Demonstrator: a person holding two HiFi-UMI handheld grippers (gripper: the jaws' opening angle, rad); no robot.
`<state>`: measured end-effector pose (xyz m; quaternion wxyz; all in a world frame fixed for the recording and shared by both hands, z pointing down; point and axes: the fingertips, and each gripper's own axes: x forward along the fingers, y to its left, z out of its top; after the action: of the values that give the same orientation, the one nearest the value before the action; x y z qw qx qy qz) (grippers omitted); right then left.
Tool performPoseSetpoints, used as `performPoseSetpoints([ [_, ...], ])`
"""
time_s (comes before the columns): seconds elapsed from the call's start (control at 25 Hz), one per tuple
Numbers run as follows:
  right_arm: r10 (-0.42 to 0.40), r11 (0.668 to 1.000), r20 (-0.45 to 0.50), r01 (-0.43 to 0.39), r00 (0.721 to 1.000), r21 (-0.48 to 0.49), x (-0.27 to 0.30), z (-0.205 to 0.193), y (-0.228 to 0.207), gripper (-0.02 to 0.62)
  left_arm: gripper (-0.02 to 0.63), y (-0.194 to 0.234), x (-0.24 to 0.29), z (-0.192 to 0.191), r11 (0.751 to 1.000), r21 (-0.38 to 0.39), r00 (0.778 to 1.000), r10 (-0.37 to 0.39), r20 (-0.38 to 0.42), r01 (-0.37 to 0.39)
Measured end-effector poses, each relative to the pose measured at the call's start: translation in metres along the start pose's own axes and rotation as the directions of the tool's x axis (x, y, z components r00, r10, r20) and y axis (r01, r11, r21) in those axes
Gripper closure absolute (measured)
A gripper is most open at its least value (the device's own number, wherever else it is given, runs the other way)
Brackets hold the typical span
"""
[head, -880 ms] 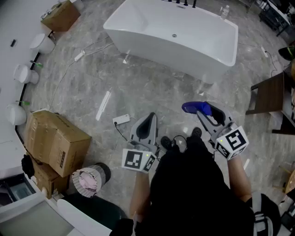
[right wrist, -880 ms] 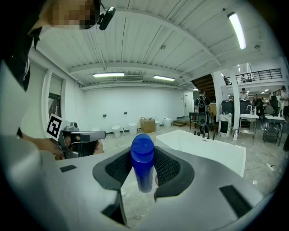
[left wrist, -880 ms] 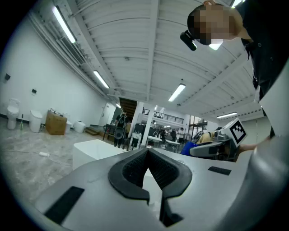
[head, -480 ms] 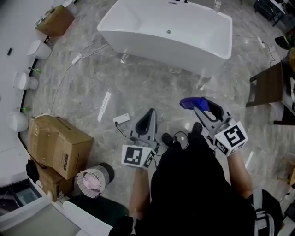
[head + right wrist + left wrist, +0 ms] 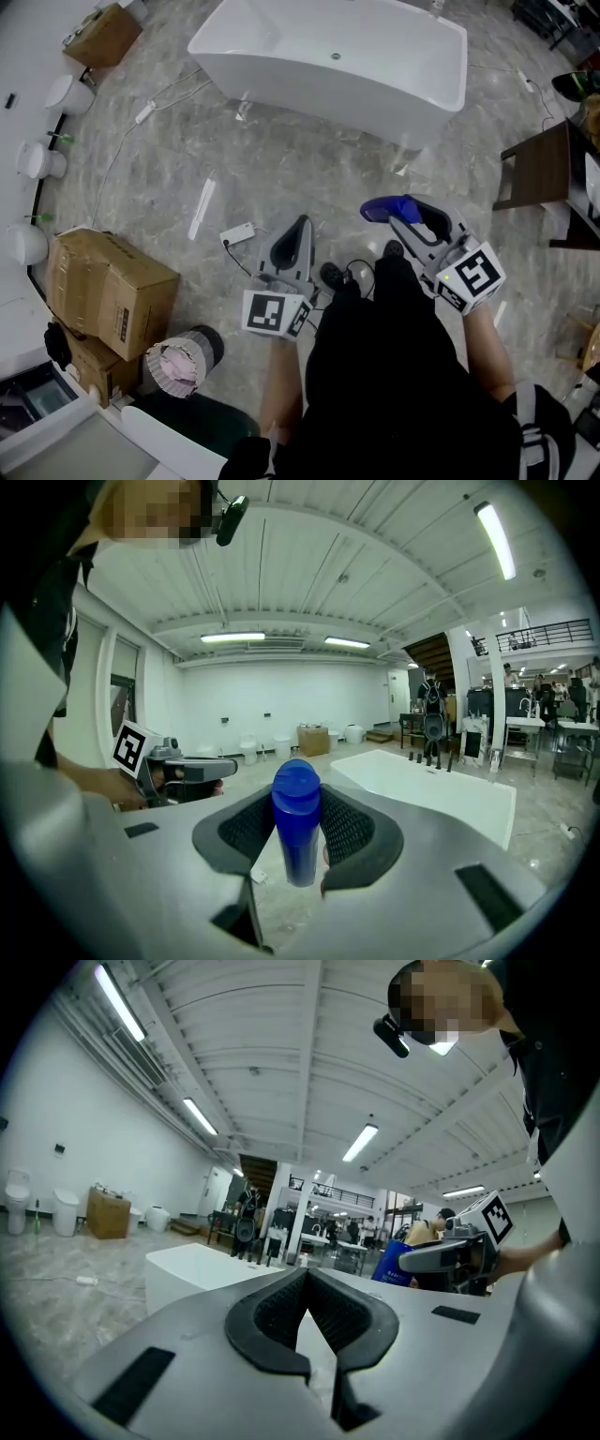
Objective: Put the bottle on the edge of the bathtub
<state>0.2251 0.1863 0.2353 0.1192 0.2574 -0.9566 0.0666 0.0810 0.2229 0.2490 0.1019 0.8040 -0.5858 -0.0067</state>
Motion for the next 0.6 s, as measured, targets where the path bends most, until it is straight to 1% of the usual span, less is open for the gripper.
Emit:
performPoseSetpoints([
  [0.16, -0.009, 1.000, -0.016, 0.010, 1.000, 0.016, 0.003, -0.006, -0.010, 0.449, 0.595, -0.001, 0.007, -0.008, 1.000, -0.008, 1.000, 0.001, -0.024, -0.001],
  [0.32, 0.015, 0.999, -0.019, -0.014, 1.000, 0.034, 0.004, -0.010, -0.029, 0.449, 0.595, -0.005, 0.021, -0.017, 1.000, -0.017, 0.999, 0.022, -0.048, -0.023],
  [0.44, 0.049, 0.998, -0.013, -0.048, 0.999, 0.047, 0.004, -0.009, -0.053, 0.449, 0.595, -0.011, 0.042, -0.020, 0.999, -0.020, 0.997, 0.046, -0.067, -0.047],
  [0.6, 0.082, 0.996, -0.010, -0.081, 0.997, 0.037, 0.008, -0.004, -0.095, 0.449, 0.595, -0.024, 0.076, -0.014, 0.997, -0.010, 0.994, 0.079, -0.074, -0.080],
])
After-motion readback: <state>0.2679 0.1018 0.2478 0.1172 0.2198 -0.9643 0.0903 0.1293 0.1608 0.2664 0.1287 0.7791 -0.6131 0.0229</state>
